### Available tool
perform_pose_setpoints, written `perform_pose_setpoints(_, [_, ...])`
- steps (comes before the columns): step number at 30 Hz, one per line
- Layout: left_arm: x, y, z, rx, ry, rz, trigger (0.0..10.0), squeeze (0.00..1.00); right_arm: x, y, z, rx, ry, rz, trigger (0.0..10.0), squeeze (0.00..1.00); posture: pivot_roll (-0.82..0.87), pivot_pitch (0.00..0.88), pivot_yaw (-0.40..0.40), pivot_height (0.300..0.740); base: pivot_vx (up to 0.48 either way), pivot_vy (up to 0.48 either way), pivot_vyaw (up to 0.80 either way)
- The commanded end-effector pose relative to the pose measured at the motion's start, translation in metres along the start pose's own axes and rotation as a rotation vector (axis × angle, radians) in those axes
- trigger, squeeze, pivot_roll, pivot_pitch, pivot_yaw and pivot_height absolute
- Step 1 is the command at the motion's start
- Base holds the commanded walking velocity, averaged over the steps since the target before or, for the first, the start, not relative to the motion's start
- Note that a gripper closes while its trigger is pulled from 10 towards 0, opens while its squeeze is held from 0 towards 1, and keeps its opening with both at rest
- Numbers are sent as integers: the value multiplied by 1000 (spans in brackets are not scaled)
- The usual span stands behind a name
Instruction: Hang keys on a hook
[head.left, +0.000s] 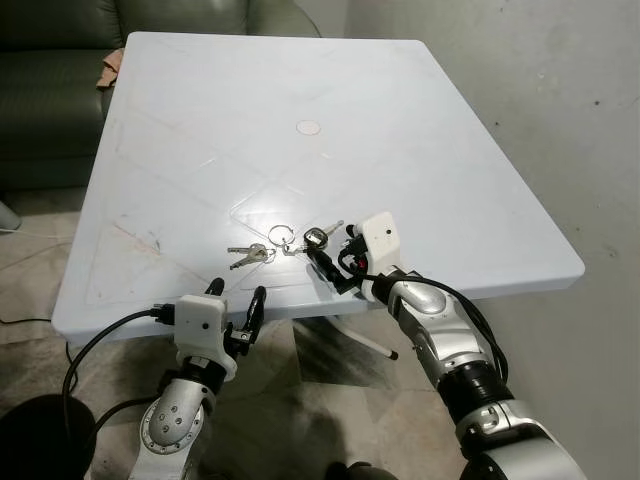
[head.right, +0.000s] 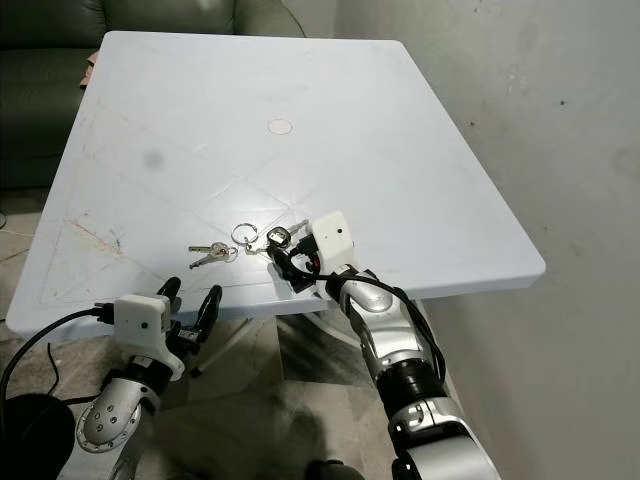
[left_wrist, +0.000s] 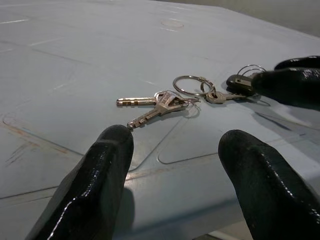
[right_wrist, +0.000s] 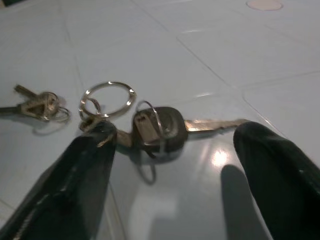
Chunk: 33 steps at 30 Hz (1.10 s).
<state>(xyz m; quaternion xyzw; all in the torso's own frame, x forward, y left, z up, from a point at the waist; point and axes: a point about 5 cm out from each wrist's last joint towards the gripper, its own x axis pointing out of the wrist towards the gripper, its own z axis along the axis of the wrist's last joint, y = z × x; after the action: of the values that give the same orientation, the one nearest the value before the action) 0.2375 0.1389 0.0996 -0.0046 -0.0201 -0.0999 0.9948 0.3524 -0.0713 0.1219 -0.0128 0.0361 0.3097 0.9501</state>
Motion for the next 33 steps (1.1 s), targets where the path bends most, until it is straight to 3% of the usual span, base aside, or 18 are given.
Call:
perform_pose_setpoints(1, [-1,-1,3,10,0,-5,10000,0,1,-3,2,9,-11,-3,0,0,1,189,-91,740,0,0,0])
perform_pose_setpoints(33, [-1,2,4,13,5,14,10000,0,4,-3,0,25,1,40,0,0,10,185,-91,740,0,0,0])
